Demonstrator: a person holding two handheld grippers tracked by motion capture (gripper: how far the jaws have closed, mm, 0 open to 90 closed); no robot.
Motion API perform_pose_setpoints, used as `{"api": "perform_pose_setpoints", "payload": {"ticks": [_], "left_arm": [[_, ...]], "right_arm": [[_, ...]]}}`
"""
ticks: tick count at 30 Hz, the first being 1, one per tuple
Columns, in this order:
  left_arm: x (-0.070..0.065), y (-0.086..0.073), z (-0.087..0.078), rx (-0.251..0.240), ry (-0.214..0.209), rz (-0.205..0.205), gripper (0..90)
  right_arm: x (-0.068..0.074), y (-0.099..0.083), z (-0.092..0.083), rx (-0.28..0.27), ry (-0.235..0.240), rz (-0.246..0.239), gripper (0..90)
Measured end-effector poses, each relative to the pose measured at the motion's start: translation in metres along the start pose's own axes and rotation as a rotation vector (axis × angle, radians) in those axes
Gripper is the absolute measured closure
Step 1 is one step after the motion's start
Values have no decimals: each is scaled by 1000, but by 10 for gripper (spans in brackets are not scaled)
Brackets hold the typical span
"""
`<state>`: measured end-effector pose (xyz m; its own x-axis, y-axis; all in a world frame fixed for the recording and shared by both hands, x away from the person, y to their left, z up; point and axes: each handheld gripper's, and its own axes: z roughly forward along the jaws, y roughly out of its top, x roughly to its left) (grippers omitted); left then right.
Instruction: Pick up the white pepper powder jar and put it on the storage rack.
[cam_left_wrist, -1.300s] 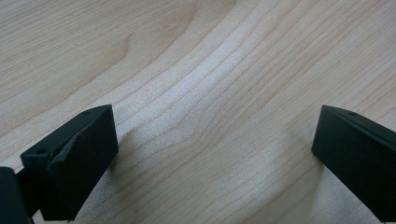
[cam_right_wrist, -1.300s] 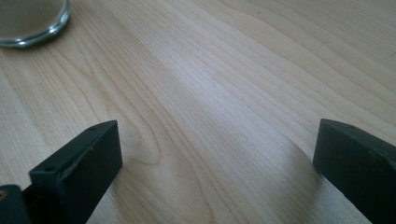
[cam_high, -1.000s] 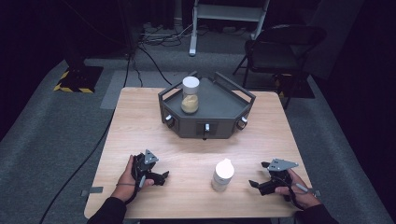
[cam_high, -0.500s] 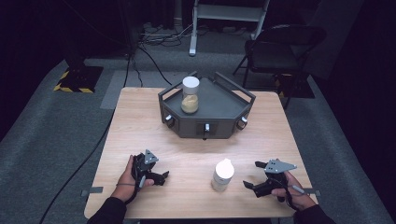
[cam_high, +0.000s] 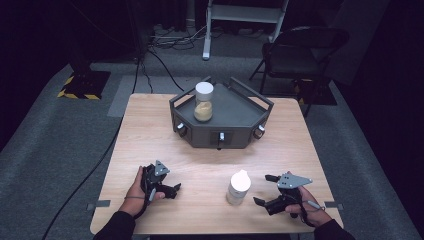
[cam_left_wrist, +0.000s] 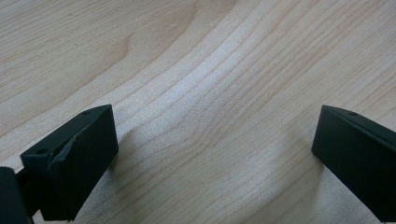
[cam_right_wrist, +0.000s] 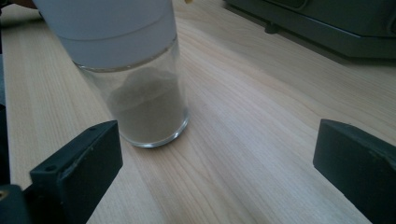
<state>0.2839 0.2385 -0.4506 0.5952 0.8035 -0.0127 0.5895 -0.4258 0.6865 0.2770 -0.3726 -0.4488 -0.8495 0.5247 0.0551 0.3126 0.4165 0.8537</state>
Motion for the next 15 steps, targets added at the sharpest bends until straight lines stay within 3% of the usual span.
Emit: {"api": "perform_pose_setpoints", "payload": {"ticks": [15], "left_arm": [[0, 0, 0, 0, 0, 0, 0]], "right_arm": [[6, 5, 10, -11, 35, 2, 9]]}}
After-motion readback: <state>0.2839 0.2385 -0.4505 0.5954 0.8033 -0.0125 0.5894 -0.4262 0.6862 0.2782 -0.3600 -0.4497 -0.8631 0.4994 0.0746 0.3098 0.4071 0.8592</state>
